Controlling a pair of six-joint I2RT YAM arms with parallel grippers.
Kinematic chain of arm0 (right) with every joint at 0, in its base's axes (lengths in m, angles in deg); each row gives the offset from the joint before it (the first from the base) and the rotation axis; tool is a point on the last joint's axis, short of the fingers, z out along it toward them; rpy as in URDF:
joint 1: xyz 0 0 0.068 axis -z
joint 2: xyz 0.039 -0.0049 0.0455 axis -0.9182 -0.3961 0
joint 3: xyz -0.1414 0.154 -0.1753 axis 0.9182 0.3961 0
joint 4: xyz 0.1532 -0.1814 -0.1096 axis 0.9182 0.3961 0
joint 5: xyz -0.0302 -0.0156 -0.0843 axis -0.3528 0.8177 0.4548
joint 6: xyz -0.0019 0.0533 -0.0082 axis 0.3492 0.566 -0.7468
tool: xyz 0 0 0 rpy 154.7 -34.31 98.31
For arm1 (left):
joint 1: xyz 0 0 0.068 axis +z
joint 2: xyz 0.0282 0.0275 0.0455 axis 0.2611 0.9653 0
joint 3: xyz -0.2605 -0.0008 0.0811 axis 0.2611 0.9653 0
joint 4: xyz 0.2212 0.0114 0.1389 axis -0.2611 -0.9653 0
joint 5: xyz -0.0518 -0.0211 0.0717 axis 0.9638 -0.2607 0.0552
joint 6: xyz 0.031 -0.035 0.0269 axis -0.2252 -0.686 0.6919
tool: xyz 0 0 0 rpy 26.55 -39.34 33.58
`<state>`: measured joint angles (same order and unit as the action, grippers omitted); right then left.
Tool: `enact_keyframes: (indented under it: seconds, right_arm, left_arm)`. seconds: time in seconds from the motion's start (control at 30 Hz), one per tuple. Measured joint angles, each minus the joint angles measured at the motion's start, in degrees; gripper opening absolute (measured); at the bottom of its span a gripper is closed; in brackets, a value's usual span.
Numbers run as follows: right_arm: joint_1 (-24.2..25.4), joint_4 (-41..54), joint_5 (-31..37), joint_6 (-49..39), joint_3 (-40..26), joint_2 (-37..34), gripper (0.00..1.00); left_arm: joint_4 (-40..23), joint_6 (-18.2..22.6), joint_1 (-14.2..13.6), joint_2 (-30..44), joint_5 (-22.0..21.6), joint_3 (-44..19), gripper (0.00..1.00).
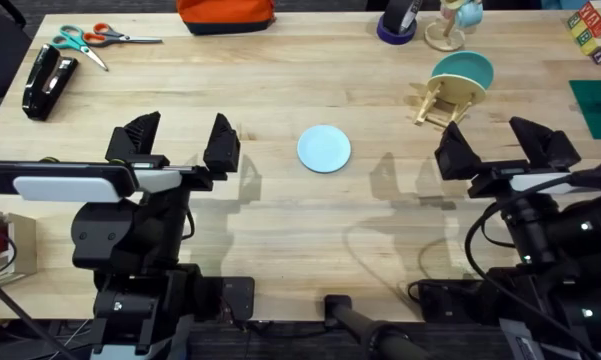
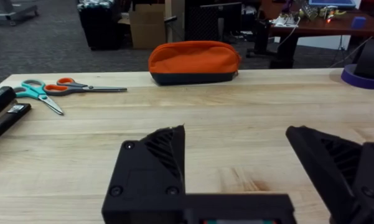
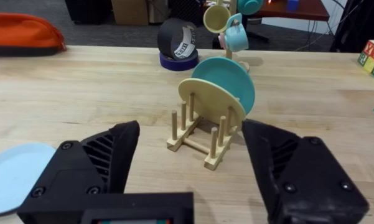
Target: Pick up the plates from the table one by one and place each into a slot on the dish rack.
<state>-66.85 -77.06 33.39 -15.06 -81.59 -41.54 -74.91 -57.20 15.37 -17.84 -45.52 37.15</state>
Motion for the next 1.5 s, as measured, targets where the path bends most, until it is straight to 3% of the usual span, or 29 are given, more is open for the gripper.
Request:
enact_keyframes:
  seconds: [0.97,1.1,1.23,1.5]
  right_arm:
    - [0.0,3.64,0.01,0.46,-1.27,-0.1,0.992]
    - [0.6,16.26,-0.02,0.52,-6.87,-2.36,0.992]
    - [1.67,22.45,-0.02,0.46,-13.55,-9.05,0.992]
    - [3.1,29.33,-0.19,-0.04,-35.86,-31.67,0.992]
  left_arm:
    - [-0.74,0.22,0.02,0.0,-0.3,-0.08,0.991]
    - [-4.65,0.2,0.02,1.85,-0.39,-2.25,0.991]
    - [-7.17,0.18,0.02,8.01,-0.44,-8.26,0.991]
    - [-8.99,0.19,0.02,27.61,-0.42,-25.14,0.991]
